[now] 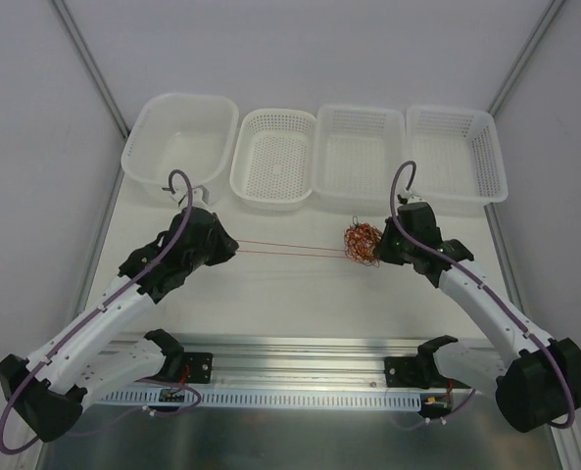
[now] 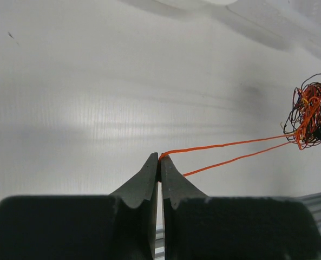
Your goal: Untangle the cables
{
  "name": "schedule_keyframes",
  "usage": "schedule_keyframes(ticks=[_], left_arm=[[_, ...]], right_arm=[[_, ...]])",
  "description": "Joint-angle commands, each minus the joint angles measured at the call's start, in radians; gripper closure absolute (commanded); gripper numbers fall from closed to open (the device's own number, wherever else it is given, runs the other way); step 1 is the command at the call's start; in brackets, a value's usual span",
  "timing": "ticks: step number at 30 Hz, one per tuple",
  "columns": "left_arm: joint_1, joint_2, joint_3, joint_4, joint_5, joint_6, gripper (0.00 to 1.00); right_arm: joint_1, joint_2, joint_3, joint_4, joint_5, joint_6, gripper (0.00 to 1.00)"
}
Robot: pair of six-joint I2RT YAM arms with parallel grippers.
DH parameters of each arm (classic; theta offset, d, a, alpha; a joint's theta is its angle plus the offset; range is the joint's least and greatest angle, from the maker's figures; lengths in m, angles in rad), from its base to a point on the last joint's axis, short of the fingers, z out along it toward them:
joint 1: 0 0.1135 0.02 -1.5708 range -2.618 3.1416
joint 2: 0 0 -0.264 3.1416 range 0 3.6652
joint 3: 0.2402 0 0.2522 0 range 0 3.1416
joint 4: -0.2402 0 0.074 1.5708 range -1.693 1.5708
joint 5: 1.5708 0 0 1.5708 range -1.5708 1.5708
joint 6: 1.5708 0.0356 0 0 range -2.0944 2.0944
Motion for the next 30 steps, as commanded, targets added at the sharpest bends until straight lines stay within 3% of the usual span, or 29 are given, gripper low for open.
schedule_keyframes(ticks=[1, 10, 16, 20, 21, 23, 24, 27, 30], left_arm=[[0.092, -0.053, 0.11, -0.165, -0.104, 0.153, 1.0], [0.257, -0.039, 0.351, -0.36, -0.246, 0.299, 1.0], [0.262, -0.036, 0.275, -0.334, -0.11, 0.243, 1.0], [0.264, -0.043, 0.094, -0.26, -0.035, 0.198, 1.0], [0.262, -0.046, 0.071, -0.24, -0.02, 0.192, 1.0], [0.264, -0.037, 0.023, -0.223, 0.029, 0.178, 1.0], [0.262, -0.034, 0.009, -0.205, 0.045, 0.178, 1.0], [0.264, -0.028, -0.023, -0.194, 0.074, 0.192, 1.0], [0.264, -0.049, -0.04, -0.191, 0.071, 0.209, 1.0]], right_arm=[[-0.064, -0.05, 0.04, -0.154, 0.099, -0.042, 0.98], [-0.162, -0.122, 0.068, -0.223, 0.01, -0.045, 0.95], [-0.161, -0.114, -0.007, -0.185, -0.087, -0.014, 0.89], [-0.155, -0.084, -0.076, -0.143, -0.11, 0.0, 0.65], [-0.147, -0.07, -0.082, -0.148, -0.096, -0.006, 0.5], [-0.1, -0.067, -0.078, -0.154, -0.069, -0.049, 0.37], [-0.077, -0.071, -0.069, -0.164, -0.014, -0.061, 0.26], [0.002, -0.081, -0.017, -0.169, 0.004, -0.104, 0.13], [0.088, -0.055, 0.057, -0.16, 0.016, -0.117, 0.1]])
